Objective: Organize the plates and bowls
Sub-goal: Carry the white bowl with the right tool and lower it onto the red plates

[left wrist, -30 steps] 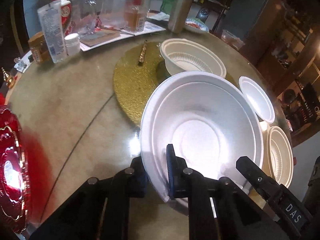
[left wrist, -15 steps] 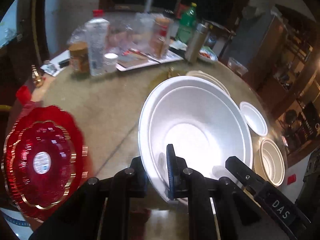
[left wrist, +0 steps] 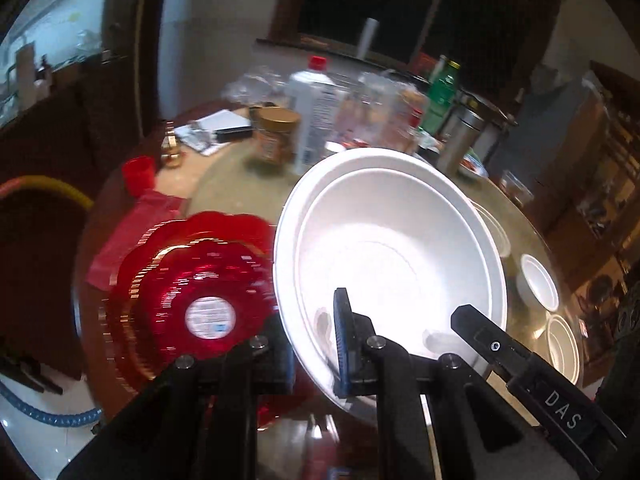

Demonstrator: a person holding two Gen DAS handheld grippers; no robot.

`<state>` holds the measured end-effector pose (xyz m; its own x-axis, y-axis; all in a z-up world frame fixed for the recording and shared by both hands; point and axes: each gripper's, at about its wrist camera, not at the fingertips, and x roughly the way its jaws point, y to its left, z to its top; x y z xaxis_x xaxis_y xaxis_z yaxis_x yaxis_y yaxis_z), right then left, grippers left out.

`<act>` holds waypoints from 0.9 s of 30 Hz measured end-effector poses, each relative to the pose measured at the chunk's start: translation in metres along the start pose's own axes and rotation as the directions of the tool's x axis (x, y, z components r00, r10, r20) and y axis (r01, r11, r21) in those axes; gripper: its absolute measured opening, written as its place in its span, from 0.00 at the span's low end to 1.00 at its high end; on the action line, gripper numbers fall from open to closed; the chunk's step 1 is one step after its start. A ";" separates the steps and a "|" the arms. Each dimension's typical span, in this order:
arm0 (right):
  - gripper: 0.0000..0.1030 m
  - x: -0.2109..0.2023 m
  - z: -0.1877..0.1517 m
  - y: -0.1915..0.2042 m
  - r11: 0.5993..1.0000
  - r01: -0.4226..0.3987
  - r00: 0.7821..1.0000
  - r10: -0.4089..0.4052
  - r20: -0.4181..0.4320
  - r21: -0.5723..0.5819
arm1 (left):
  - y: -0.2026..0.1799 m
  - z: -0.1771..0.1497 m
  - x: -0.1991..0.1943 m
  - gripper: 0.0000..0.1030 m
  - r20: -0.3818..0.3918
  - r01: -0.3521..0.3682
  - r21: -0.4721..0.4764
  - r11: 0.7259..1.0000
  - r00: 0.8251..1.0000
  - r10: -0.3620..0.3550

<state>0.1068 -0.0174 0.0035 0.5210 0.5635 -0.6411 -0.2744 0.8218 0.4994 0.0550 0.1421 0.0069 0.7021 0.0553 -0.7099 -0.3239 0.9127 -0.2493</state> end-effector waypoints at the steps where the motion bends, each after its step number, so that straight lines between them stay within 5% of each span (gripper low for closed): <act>1: 0.14 0.004 -0.002 0.007 1.000 -0.006 1.000 0.006 -0.007 -0.012 | 0.006 0.000 -0.002 0.14 0.004 -0.008 -0.008 1.000 1.000 0.008; 12: 0.14 0.045 -0.020 0.060 0.993 -0.039 0.995 0.028 -0.098 -0.112 | 0.072 -0.005 -0.005 0.14 -0.010 -0.080 -0.101 0.992 0.997 0.079; 27: 0.14 0.083 -0.032 0.066 0.993 -0.027 0.981 0.003 -0.196 -0.117 | 0.094 -0.012 0.020 0.14 -0.107 -0.109 -0.120 0.987 0.990 0.096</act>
<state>0.1062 0.0860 -0.0349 0.3513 0.5717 -0.7415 -0.3810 0.8107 0.4445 0.0307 0.2241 -0.0389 0.5959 0.0995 -0.7969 -0.4725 0.8458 -0.2477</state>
